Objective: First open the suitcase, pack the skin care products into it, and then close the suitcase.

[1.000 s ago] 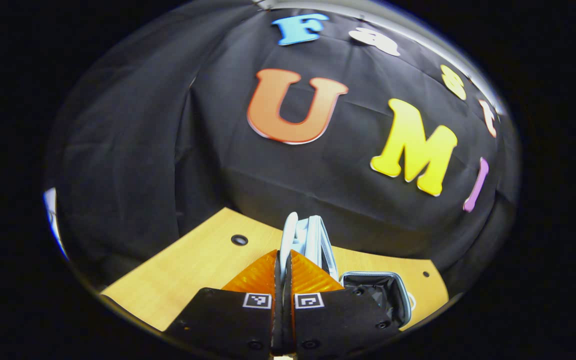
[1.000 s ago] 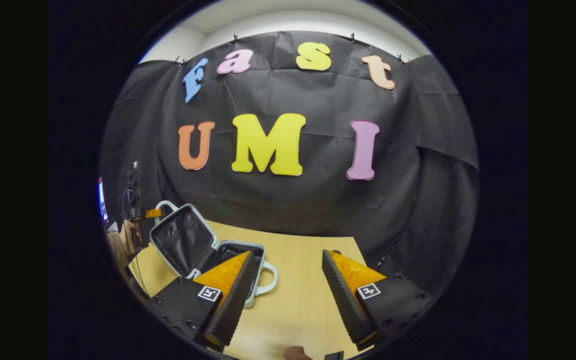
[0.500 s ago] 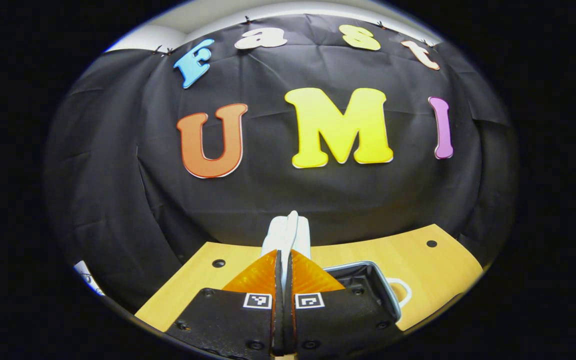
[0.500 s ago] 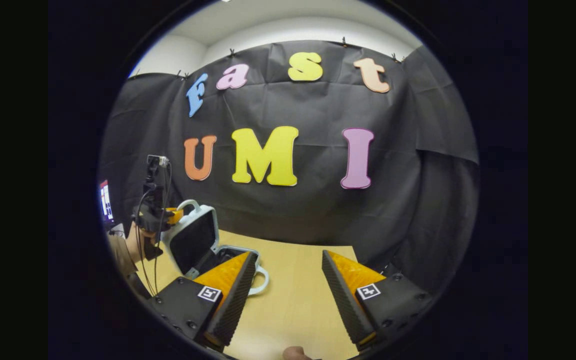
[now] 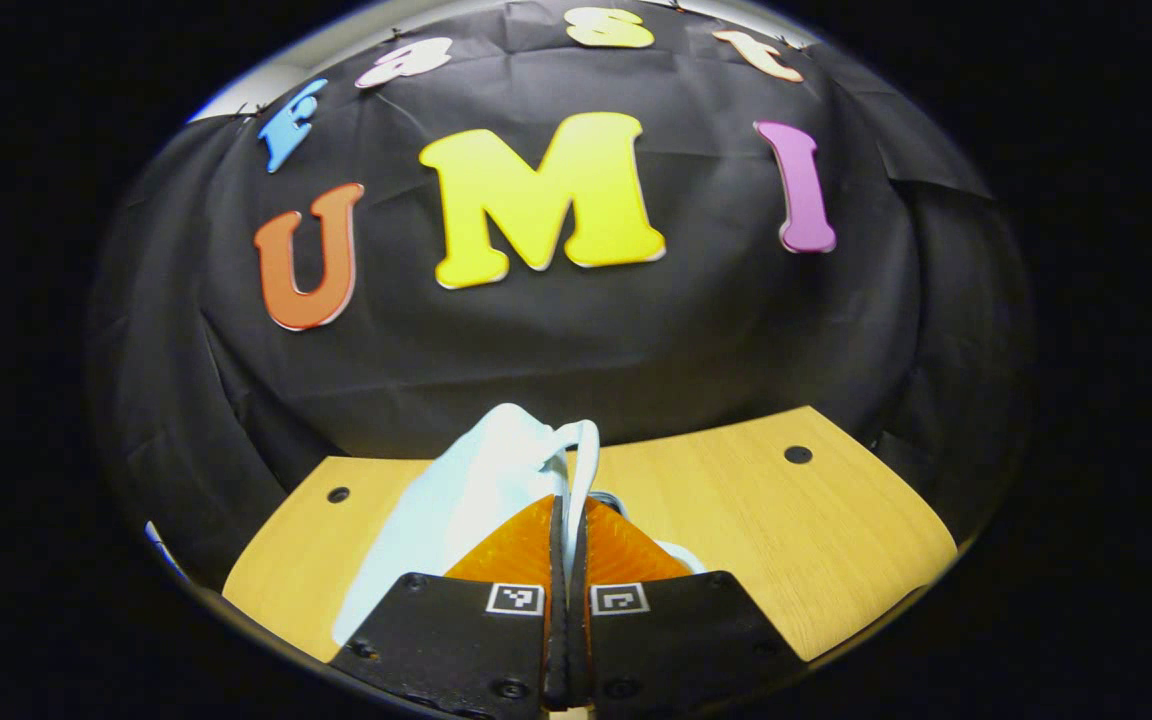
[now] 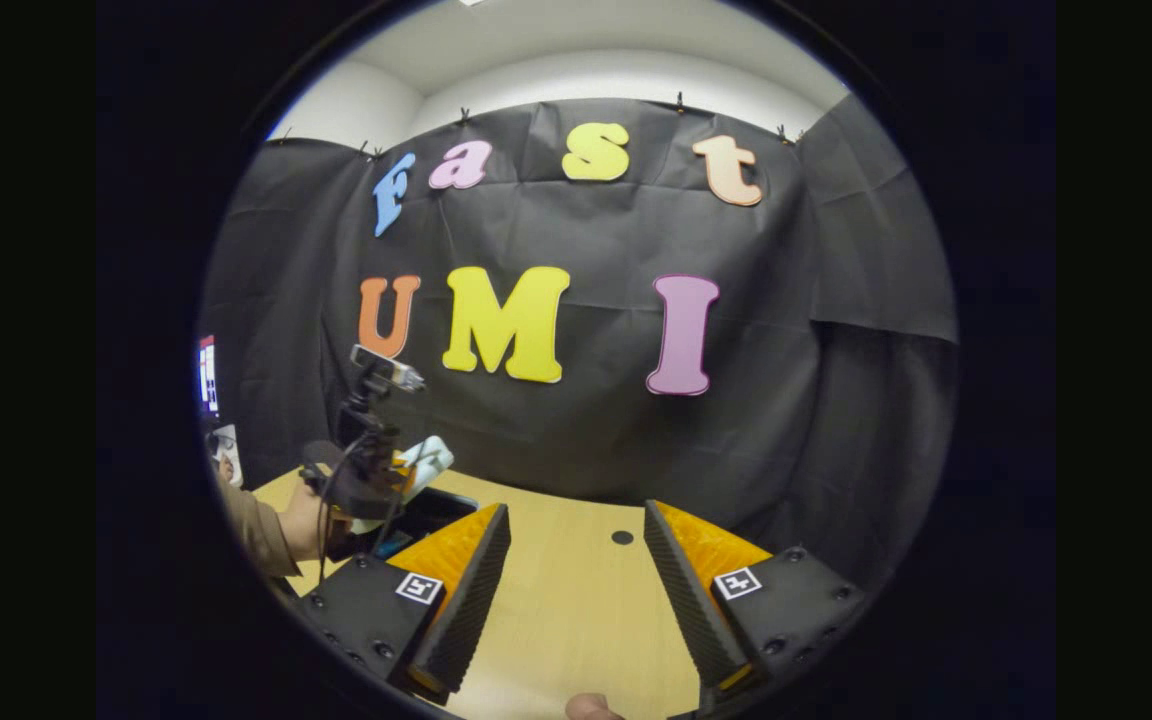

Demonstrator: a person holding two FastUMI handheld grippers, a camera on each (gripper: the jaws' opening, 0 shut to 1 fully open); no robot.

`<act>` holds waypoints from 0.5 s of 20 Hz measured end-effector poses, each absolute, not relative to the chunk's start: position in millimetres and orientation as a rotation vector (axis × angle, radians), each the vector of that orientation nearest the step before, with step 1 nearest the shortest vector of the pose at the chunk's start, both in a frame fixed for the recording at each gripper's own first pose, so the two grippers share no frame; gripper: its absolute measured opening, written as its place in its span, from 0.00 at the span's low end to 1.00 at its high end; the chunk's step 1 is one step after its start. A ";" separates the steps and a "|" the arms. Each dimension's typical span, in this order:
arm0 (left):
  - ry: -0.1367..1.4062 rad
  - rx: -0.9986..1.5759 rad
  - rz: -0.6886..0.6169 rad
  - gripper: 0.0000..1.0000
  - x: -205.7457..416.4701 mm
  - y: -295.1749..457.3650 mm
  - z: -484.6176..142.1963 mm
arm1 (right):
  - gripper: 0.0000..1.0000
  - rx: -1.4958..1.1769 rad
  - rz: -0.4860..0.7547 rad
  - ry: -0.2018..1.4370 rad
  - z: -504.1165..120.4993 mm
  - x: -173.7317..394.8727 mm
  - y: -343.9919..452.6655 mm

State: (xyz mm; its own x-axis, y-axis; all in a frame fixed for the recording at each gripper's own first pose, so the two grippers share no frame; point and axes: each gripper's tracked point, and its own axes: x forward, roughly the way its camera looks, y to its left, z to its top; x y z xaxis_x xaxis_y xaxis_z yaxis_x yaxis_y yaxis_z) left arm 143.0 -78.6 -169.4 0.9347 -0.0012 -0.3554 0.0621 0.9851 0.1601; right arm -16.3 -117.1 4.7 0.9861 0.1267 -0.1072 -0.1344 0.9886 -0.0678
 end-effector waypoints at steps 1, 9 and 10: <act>0.381 0.187 -0.036 0.03 144.7 -88.5 -181.6 | 0.78 -0.078 0.130 0.115 -0.4 -18.4 -121.2; 0.515 0.235 -0.030 0.04 145.4 -126.3 -258.6 | 0.79 -0.118 0.134 0.169 -32.5 -26.6 -135.1; 0.523 0.247 -0.026 0.04 146.5 -126.2 -261.5 | 0.79 -0.117 0.134 0.177 -36.7 -26.3 -135.8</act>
State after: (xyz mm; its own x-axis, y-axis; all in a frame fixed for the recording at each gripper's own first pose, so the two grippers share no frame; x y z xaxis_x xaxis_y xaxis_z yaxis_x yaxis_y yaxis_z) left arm 146.5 -126.2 -261.5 0.8665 0.0385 -0.4977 0.0874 0.9699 0.2271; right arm -26.3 -135.8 -36.7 0.9754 0.1225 -0.1833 -0.1432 0.9842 -0.1044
